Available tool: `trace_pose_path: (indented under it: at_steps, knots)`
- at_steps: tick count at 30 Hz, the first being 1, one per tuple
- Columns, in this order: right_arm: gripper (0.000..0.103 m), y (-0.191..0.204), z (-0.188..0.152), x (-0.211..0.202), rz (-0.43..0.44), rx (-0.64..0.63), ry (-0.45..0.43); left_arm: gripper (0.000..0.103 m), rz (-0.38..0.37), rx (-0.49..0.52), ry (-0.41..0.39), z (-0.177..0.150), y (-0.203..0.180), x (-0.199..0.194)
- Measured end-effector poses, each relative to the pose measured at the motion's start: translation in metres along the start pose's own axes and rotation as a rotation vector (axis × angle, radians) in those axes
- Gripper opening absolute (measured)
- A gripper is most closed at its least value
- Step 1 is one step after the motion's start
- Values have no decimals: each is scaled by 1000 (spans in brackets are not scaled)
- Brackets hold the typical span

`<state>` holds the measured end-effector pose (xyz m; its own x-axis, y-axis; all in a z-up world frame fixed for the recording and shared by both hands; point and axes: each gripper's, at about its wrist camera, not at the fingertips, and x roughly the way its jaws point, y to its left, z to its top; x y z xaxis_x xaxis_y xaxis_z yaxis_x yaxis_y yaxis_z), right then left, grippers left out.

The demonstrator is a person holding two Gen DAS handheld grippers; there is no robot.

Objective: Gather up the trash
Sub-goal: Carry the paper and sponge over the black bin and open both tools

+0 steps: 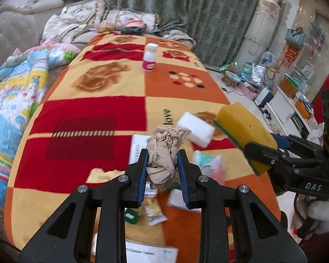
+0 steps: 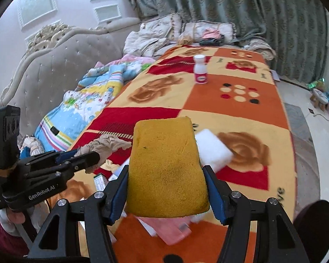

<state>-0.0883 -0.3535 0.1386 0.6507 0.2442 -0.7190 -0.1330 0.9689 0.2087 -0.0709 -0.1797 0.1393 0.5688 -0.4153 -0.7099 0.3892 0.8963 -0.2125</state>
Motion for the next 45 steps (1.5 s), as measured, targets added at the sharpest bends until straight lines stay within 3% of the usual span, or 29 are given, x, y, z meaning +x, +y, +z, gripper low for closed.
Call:
trace_pose_path:
  at_steps: [24,45]
  knots:
    - [62,-140,-80,-84,-165,259,-39,24,-160,188,22,11,-148,22]
    - [63,-235,-152,-110,-277,461,11,24,-306,251,184,-20,-256,85]
